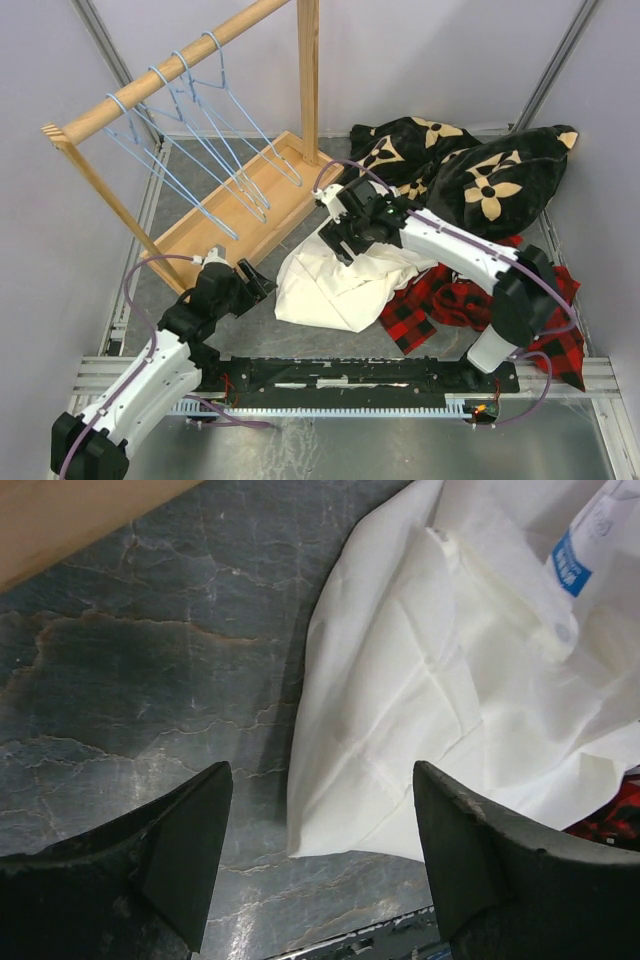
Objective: Place the shirt on the hanger
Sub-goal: Adjust the shirt at the center of the board.
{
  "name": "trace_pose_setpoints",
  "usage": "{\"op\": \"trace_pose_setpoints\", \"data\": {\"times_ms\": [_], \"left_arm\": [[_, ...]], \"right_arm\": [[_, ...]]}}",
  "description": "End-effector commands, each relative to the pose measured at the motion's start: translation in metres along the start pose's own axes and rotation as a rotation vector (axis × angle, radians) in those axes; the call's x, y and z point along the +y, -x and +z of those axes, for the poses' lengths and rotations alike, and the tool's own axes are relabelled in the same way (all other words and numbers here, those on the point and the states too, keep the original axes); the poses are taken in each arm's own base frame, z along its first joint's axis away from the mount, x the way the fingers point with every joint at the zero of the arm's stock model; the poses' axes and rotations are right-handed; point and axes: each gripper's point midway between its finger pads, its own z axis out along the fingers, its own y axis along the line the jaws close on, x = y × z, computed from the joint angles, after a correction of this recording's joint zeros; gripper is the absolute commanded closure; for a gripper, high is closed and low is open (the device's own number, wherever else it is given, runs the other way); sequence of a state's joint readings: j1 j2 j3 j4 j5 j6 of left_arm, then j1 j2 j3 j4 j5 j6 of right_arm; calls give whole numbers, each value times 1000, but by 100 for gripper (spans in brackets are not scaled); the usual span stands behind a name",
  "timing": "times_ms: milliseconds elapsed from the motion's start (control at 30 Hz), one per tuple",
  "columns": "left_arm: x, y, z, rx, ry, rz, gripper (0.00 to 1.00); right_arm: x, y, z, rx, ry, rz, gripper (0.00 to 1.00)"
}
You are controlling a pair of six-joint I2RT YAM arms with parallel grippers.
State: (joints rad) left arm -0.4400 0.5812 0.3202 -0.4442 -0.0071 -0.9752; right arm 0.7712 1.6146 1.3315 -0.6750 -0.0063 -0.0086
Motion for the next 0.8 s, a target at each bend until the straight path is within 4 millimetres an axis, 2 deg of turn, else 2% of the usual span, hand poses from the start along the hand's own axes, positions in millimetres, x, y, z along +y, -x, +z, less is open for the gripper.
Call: {"op": "trace_pose_setpoints", "data": {"times_ms": [0,67,167,267,333,433,533,667,767], "left_arm": [[-12,1,9,-5,-54,2,21],[-10,-1,11,-3,-56,1,20],[-10,-3,11,0,-65,3,20],[-8,-5,10,2,-73,1,20],[-9,-6,9,3,-83,-5,21],[-10,-6,8,1,-92,-8,21],[-12,-5,7,-1,-93,-7,21],[-17,2,4,-10,-85,6,21],[-21,7,4,-17,-80,19,21]], "right_arm": [[-27,26,15,-77,-102,23,15],[-33,29,17,-107,-119,62,25],[-37,27,6,-149,-129,111,52],[-37,26,-22,-217,-140,136,86],[-39,20,-46,-258,-162,159,100],[-39,2,-81,-280,-187,208,100],[-34,-30,-108,-254,-192,286,100],[-20,-82,-134,-172,-175,433,100],[3,-117,-146,-122,-98,569,100]]}}
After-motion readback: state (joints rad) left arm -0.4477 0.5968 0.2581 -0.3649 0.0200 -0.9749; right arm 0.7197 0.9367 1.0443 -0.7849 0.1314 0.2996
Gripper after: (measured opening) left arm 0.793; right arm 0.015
